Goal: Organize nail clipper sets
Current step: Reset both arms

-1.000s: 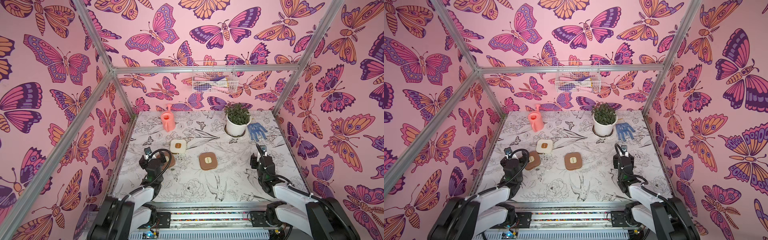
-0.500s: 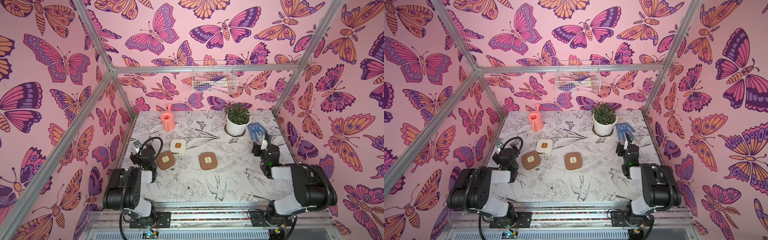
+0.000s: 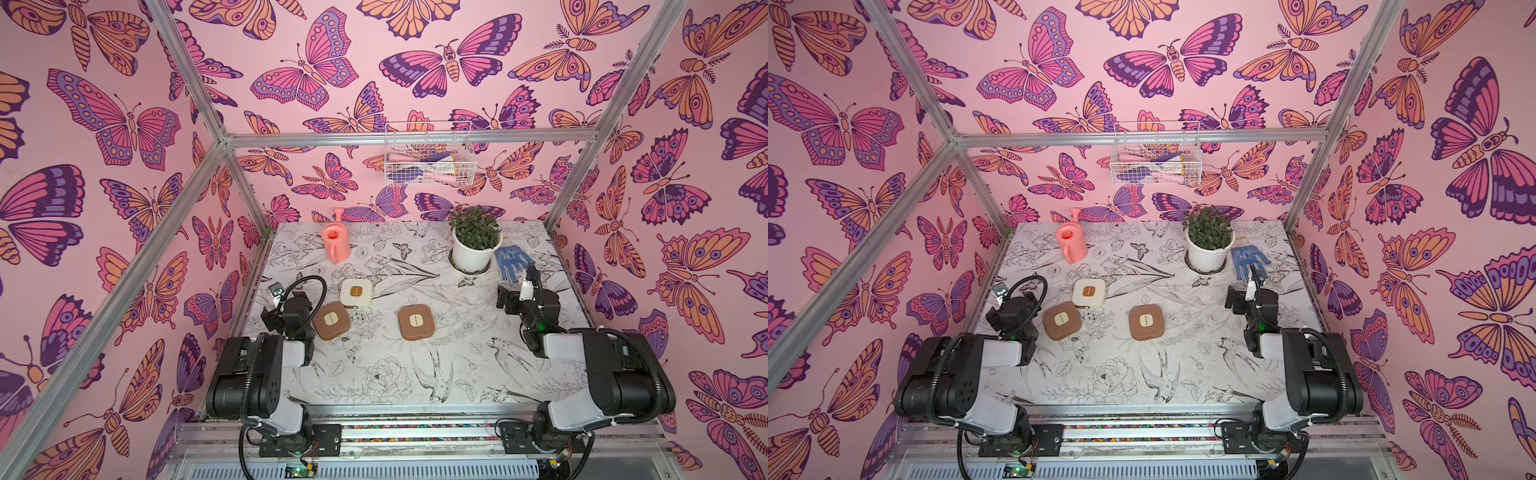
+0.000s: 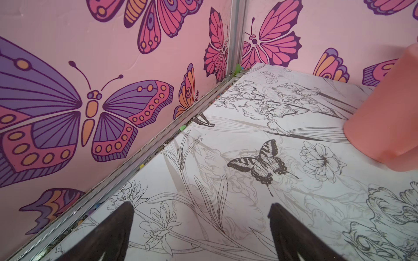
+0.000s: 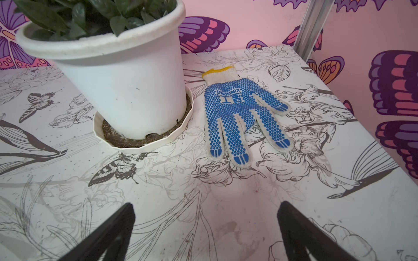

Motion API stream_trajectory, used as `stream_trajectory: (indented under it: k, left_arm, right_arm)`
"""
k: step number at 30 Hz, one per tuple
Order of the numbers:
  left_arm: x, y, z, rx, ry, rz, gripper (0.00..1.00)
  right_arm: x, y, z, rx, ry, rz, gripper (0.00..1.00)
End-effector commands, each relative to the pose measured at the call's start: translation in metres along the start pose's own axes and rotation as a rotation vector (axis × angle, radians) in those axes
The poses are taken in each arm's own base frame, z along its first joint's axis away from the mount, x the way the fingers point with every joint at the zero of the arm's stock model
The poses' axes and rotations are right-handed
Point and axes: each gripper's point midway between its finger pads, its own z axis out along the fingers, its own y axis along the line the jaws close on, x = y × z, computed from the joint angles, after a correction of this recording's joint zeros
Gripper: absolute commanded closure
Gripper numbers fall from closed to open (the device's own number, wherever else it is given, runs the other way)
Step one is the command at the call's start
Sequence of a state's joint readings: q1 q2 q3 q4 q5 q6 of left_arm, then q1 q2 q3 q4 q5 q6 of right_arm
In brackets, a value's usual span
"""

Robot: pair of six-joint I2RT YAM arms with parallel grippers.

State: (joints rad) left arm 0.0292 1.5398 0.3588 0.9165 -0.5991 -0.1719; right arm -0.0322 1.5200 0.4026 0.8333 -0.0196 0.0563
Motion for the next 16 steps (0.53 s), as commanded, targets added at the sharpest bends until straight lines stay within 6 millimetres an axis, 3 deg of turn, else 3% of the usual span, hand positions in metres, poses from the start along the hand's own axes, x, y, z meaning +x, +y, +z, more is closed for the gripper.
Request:
stream_trajectory:
  k: [1, 9, 11, 12, 13, 14, 16]
  left_arm:
    - [0.0, -0.002, 0.002, -0.004, 0.006, 0.008, 0.06]
    - [0.001, 0.003, 0.004, -0.018, 0.008, 0.005, 0.06]
    - [0.0, 0.003, 0.004, -0.018, 0.007, 0.004, 0.01]
    - [0.009, -0.048, -0.003, 0.28, 0.06, 0.003, 0.01]
    - [0.018, -0.097, -0.027, 0.601, 0.117, 0.001, 0.01]
    - [0.018, -0.099, -0.028, 0.62, 0.062, 0.169, 0.01]
    - [0.017, -0.099, -0.029, 0.621, 0.059, 0.172, 0.01]
  right_arm:
    - [0.0, 0.003, -0.001, -0.018, 0.002, 0.002, 0.01]
    - [0.0, 0.003, -0.001, -0.018, 0.002, 0.0, 0.01]
    - [0.0, 0.003, -0.001, -0.019, 0.002, 0.002, 0.01]
    - [0.0, 0.003, -0.001, -0.018, 0.002, 0.002, 0.01]
    - [0.0, 0.003, -0.001, -0.019, 0.002, 0.002, 0.01]
    - [0.0, 0.003, -0.001, -0.018, 0.003, 0.002, 0.01]
    - [0.0, 0.003, -0.001, -0.019, 0.003, 0.001, 0.01]
